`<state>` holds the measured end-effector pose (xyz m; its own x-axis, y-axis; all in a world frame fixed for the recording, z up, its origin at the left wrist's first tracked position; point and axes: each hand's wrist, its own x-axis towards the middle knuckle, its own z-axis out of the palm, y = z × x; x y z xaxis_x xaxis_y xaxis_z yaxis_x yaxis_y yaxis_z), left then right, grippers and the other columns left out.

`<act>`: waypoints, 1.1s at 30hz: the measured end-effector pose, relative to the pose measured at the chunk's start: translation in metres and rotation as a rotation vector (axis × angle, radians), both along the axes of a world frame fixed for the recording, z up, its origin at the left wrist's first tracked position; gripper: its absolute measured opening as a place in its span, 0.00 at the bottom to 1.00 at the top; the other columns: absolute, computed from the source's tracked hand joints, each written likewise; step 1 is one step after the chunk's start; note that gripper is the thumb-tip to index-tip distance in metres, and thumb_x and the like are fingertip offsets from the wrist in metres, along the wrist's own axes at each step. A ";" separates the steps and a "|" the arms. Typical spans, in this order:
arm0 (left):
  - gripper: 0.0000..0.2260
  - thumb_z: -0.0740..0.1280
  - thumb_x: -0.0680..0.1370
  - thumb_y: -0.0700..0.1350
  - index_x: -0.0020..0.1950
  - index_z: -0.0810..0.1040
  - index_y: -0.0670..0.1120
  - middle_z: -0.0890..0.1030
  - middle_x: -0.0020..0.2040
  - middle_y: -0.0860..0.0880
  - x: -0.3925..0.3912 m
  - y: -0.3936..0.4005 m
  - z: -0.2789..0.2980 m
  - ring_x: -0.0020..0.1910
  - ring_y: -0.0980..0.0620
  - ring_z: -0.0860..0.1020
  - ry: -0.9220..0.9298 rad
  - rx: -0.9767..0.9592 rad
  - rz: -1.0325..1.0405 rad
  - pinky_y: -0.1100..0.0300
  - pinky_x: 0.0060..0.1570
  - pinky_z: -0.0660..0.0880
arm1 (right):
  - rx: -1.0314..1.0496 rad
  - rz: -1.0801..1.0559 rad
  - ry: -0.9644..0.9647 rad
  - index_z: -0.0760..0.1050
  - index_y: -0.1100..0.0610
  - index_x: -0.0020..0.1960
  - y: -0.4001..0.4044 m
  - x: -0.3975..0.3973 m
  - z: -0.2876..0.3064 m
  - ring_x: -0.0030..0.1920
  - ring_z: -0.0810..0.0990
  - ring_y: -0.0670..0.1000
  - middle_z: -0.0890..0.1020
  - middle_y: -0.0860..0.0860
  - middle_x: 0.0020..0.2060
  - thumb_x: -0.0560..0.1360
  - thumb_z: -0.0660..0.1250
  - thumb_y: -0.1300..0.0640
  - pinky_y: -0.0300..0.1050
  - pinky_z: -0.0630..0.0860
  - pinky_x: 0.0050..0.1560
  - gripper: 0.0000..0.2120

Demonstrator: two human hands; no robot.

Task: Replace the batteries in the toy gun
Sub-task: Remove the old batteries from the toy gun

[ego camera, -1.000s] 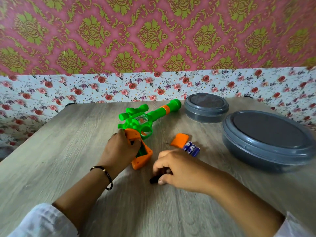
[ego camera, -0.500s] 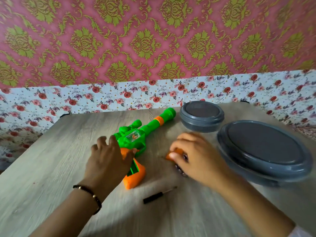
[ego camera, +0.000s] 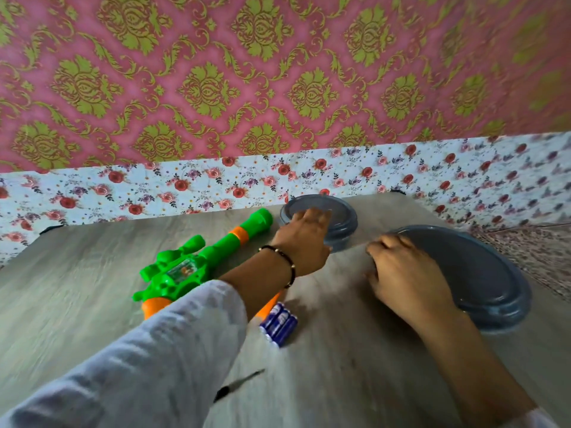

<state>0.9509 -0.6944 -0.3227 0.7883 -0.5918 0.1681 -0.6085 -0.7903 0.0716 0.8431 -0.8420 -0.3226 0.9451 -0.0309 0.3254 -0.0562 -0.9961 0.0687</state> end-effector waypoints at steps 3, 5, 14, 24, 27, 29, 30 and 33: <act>0.33 0.62 0.78 0.52 0.78 0.50 0.47 0.60 0.74 0.42 0.011 -0.019 -0.010 0.71 0.37 0.61 0.045 0.032 0.042 0.43 0.68 0.65 | 0.038 0.040 0.003 0.70 0.51 0.64 -0.007 0.000 -0.001 0.64 0.68 0.51 0.71 0.48 0.62 0.74 0.63 0.49 0.46 0.69 0.59 0.19; 0.32 0.61 0.78 0.53 0.77 0.51 0.46 0.63 0.72 0.41 0.013 -0.025 -0.015 0.69 0.35 0.63 0.025 0.084 0.077 0.42 0.66 0.67 | 0.095 0.064 -0.014 0.71 0.51 0.63 -0.011 0.000 -0.001 0.64 0.68 0.50 0.72 0.47 0.62 0.74 0.63 0.48 0.45 0.69 0.60 0.19; 0.12 0.63 0.78 0.54 0.48 0.71 0.44 0.75 0.49 0.45 -0.014 0.014 -0.002 0.48 0.43 0.76 -0.036 -0.168 -0.049 0.55 0.43 0.71 | 0.068 0.101 -0.164 0.80 0.57 0.51 -0.007 -0.001 -0.007 0.62 0.75 0.57 0.81 0.54 0.53 0.66 0.74 0.55 0.54 0.71 0.60 0.14; 0.26 0.64 0.75 0.62 0.58 0.72 0.41 0.77 0.51 0.44 -0.011 0.072 0.004 0.47 0.46 0.76 0.054 -0.155 0.236 0.58 0.43 0.70 | 0.280 0.294 -0.138 0.72 0.61 0.64 0.026 0.007 -0.036 0.64 0.72 0.59 0.74 0.57 0.64 0.77 0.63 0.57 0.51 0.69 0.63 0.17; 0.26 0.65 0.73 0.64 0.51 0.71 0.40 0.79 0.39 0.43 -0.011 0.063 -0.003 0.34 0.49 0.77 0.302 -0.222 0.263 0.57 0.31 0.73 | 0.277 0.227 -0.173 0.75 0.63 0.59 0.036 0.011 -0.035 0.57 0.76 0.62 0.77 0.59 0.58 0.74 0.67 0.57 0.55 0.74 0.56 0.16; 0.21 0.67 0.75 0.55 0.51 0.76 0.36 0.82 0.39 0.41 -0.006 0.056 -0.004 0.34 0.46 0.81 0.454 -0.374 0.266 0.51 0.37 0.81 | 0.314 0.249 -0.152 0.73 0.62 0.61 0.044 0.012 -0.034 0.60 0.73 0.62 0.75 0.59 0.60 0.75 0.66 0.58 0.55 0.72 0.59 0.17; 0.17 0.67 0.76 0.51 0.50 0.77 0.35 0.82 0.38 0.40 0.000 0.054 -0.003 0.34 0.45 0.81 0.482 -0.428 0.297 0.50 0.40 0.81 | 0.362 0.287 -0.120 0.71 0.61 0.64 0.047 0.012 -0.034 0.63 0.70 0.59 0.72 0.57 0.63 0.75 0.65 0.59 0.54 0.70 0.62 0.18; 0.07 0.64 0.76 0.42 0.42 0.76 0.39 0.78 0.35 0.44 0.014 0.056 0.001 0.39 0.44 0.78 0.356 -0.472 0.412 0.54 0.39 0.76 | 0.459 0.393 -0.096 0.65 0.57 0.69 0.052 0.006 -0.034 0.69 0.63 0.52 0.67 0.52 0.68 0.76 0.63 0.61 0.46 0.65 0.68 0.22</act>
<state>0.9653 -0.6386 -0.3213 0.9864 -0.1624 0.0236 -0.1439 -0.7866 0.6005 0.8491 -0.7899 -0.3567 0.8812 0.1568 0.4460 0.3369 -0.8701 -0.3598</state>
